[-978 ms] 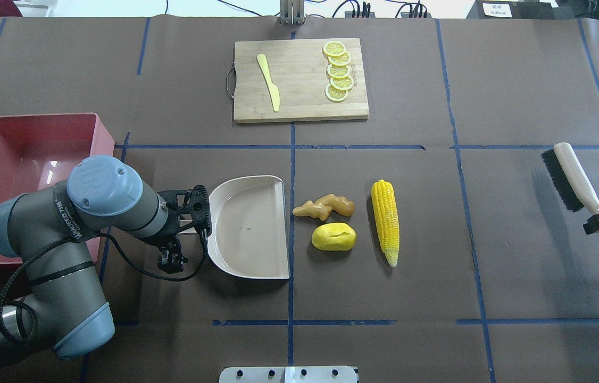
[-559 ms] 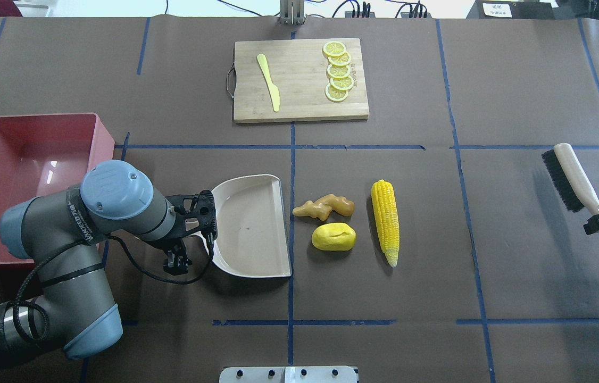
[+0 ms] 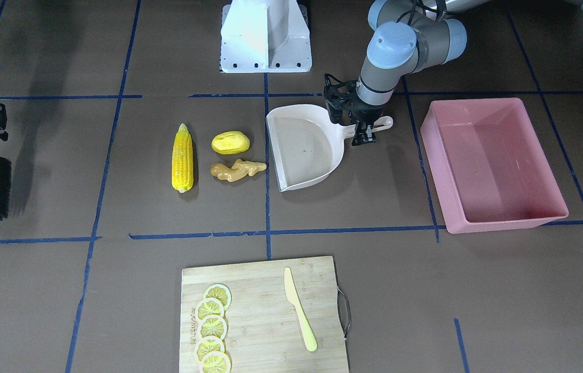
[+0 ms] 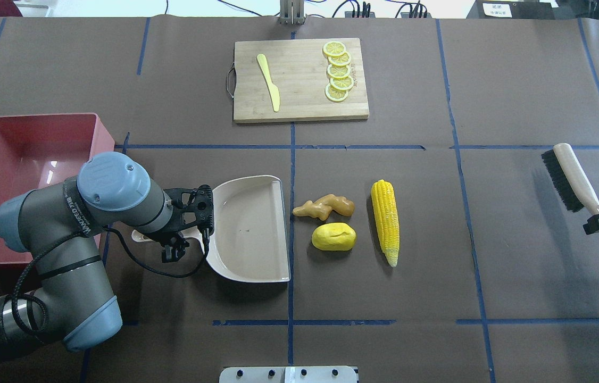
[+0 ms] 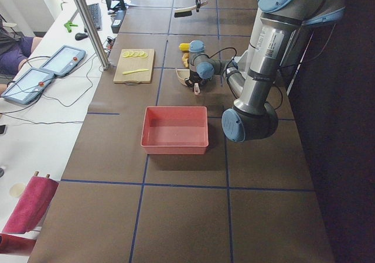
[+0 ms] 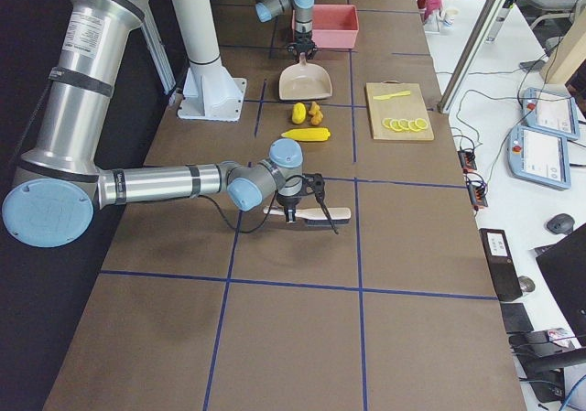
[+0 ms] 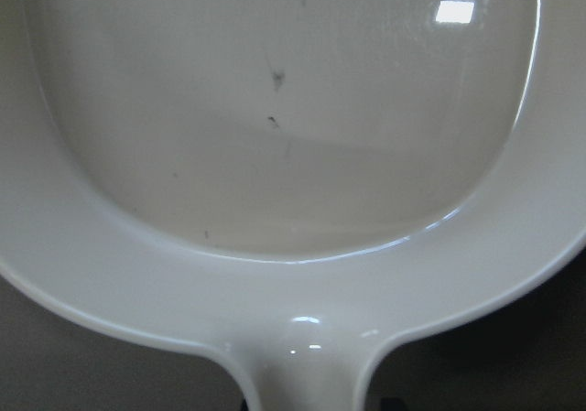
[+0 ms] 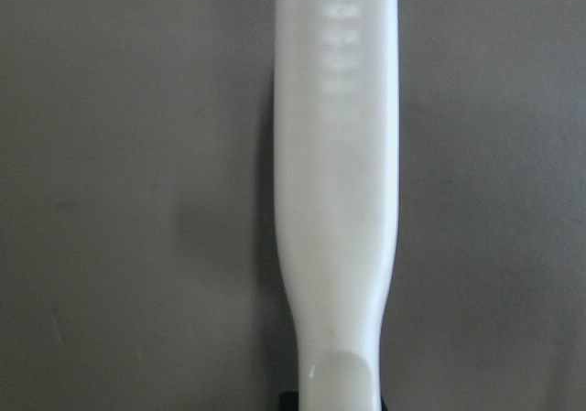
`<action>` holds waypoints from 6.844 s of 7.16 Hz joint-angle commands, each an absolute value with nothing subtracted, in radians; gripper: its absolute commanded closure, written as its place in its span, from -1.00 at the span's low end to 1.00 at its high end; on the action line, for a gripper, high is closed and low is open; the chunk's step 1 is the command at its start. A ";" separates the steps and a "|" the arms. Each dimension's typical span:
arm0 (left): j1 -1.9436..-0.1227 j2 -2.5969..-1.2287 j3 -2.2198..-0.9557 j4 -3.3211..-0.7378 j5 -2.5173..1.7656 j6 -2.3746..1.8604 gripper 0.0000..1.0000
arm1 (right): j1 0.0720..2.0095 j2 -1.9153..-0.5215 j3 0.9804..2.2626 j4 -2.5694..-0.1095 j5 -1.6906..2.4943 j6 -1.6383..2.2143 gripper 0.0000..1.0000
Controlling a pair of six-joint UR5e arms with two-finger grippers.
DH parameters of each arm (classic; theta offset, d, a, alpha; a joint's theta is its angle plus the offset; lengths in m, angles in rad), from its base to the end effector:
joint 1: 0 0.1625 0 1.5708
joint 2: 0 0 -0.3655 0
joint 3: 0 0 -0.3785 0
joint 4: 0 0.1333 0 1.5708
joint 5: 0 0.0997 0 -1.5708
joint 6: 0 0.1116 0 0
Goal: Sweep and dump trash into bin
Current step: 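Grasp the dustpan handle with the left gripper and tilt it upright, then lift the brush with the right gripper and bring it beside the corn, then sweep the corn, ginger and potato into the dustpan with the brush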
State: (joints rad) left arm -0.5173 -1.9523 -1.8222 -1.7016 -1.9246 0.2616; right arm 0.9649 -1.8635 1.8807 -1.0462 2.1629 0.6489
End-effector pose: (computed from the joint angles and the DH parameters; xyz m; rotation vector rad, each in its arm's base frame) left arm 0.4623 -0.3719 0.2845 0.6177 0.6551 1.3684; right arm -0.1729 -0.3743 0.5339 0.0866 -0.7756 -0.1196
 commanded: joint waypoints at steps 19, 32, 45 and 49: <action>-0.545 -2.155 -1.732 -1.385 -1.801 0.469 1.00 | 0.965 -1.853 1.882 -1.048 2.168 0.652 1.00; -0.532 -2.164 -1.713 -1.347 -1.799 0.439 1.00 | 0.677 -1.717 2.008 -1.058 2.107 1.161 1.00; -0.532 -2.163 -1.721 -1.348 -1.801 0.440 1.00 | 0.364 -1.381 1.905 -1.085 1.830 1.400 1.00; -0.534 -2.163 -1.721 -1.348 -1.801 0.440 1.00 | 0.341 -1.209 1.852 -1.202 1.822 1.433 1.00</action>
